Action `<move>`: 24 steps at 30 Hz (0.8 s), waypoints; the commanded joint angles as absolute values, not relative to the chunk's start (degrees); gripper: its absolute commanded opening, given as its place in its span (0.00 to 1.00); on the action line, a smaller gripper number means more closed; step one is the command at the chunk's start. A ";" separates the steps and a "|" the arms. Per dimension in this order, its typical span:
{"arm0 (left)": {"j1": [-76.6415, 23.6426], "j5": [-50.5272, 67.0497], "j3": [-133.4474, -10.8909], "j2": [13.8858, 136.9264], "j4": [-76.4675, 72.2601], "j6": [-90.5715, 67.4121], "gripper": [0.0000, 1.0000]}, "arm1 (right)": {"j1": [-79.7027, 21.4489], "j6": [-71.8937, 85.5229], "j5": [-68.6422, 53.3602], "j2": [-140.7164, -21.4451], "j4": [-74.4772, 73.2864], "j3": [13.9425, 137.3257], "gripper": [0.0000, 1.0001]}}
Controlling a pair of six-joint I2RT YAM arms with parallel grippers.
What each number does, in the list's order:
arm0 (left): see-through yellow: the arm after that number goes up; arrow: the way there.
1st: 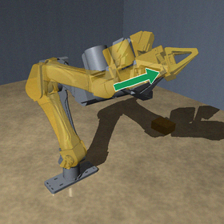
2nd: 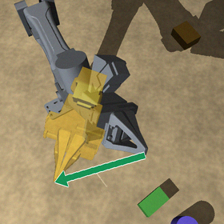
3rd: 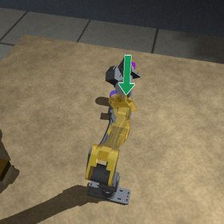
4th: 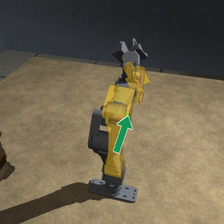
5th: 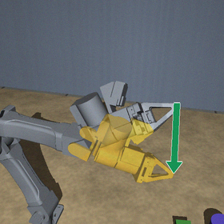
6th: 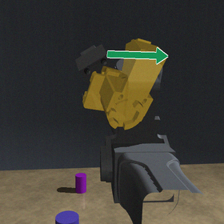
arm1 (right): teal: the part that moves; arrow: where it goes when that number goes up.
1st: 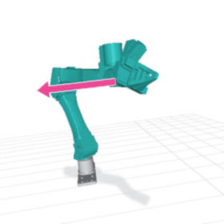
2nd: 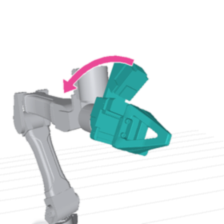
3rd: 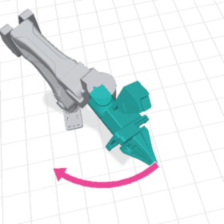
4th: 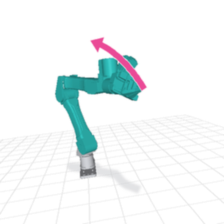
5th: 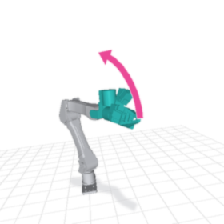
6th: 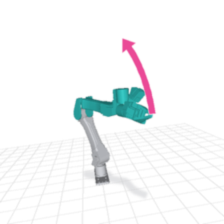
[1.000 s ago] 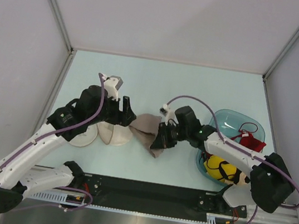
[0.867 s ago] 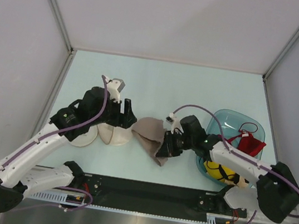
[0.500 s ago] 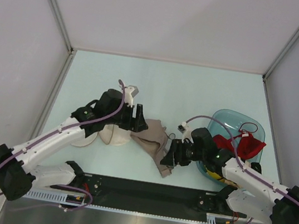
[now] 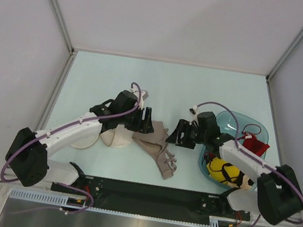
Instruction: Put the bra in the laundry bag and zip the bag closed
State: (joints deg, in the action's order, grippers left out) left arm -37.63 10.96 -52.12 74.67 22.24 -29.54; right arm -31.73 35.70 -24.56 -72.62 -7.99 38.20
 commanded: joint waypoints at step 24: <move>-37.97 10.11 -49.75 62.84 23.03 -30.41 0.72 | -37.26 34.28 -27.61 -83.42 0.98 45.17 0.00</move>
State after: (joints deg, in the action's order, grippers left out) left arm -37.65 10.70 -48.60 64.90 22.94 -30.02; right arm -33.87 34.57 -30.13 -87.99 3.55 40.97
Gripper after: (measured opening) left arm 0.716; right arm 0.011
